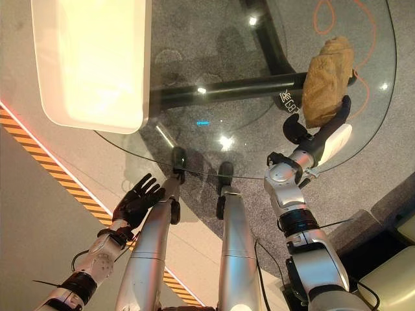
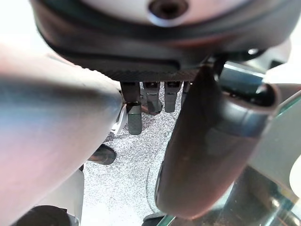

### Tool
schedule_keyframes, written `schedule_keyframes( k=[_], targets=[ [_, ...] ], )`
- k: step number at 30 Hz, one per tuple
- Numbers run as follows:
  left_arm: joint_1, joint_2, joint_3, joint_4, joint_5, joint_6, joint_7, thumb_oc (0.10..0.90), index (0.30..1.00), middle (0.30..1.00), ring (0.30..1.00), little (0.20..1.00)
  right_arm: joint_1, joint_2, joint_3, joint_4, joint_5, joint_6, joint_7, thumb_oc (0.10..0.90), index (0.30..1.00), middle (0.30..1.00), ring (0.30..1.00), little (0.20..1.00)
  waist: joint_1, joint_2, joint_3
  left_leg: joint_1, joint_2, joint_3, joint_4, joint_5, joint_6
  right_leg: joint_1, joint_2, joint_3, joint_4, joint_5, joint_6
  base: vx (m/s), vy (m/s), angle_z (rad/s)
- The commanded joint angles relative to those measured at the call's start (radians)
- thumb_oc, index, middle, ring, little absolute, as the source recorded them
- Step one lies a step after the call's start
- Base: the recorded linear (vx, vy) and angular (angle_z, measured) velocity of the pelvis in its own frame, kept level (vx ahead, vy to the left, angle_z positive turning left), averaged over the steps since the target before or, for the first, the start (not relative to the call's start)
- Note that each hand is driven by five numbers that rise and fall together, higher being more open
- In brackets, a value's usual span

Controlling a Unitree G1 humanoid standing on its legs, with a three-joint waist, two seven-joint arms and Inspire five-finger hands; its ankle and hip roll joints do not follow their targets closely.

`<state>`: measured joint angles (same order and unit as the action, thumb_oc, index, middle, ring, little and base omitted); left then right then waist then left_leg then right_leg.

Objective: Wipe the table with a cloth and put it in the basket.

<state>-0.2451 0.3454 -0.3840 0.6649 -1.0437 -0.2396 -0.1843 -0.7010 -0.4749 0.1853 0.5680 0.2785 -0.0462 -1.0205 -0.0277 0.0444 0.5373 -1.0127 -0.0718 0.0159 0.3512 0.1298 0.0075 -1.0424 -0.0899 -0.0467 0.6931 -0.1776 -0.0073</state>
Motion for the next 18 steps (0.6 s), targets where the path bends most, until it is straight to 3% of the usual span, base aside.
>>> schedule_keyframes(
  k=[1, 18],
  targets=[
    [0.061, -0.106, -0.165, -0.035, 0.001, 0.073, -0.022, 0.800, 0.900, 0.900, 0.900, 0.900, -0.032, -0.132, 0.001, -0.010, 0.018, 0.006, 0.022, 0.800, 0.900, 0.900, 0.900, 0.900, 0.008, 0.045, -0.017, -0.037, -0.032, 0.041, 0.235, -0.207, 0.054, -0.009, 0.066, -0.019, -0.212, 0.232, 0.005, 0.00, 0.000, 0.00],
    [0.073, -0.097, -0.179, -0.056, 0.000, 0.072, -0.015, 0.800, 0.900, 0.900, 0.900, 0.900, -0.090, -0.176, -0.014, -0.021, 0.034, -0.040, 0.007, 0.800, 0.900, 0.900, 0.900, 0.900, 0.017, 0.045, -0.017, -0.041, -0.033, 0.033, 0.229, -0.210, 0.053, -0.014, 0.067, -0.027, -0.216, 0.228, 0.006, 0.00, 0.000, 0.00]
  ],
)
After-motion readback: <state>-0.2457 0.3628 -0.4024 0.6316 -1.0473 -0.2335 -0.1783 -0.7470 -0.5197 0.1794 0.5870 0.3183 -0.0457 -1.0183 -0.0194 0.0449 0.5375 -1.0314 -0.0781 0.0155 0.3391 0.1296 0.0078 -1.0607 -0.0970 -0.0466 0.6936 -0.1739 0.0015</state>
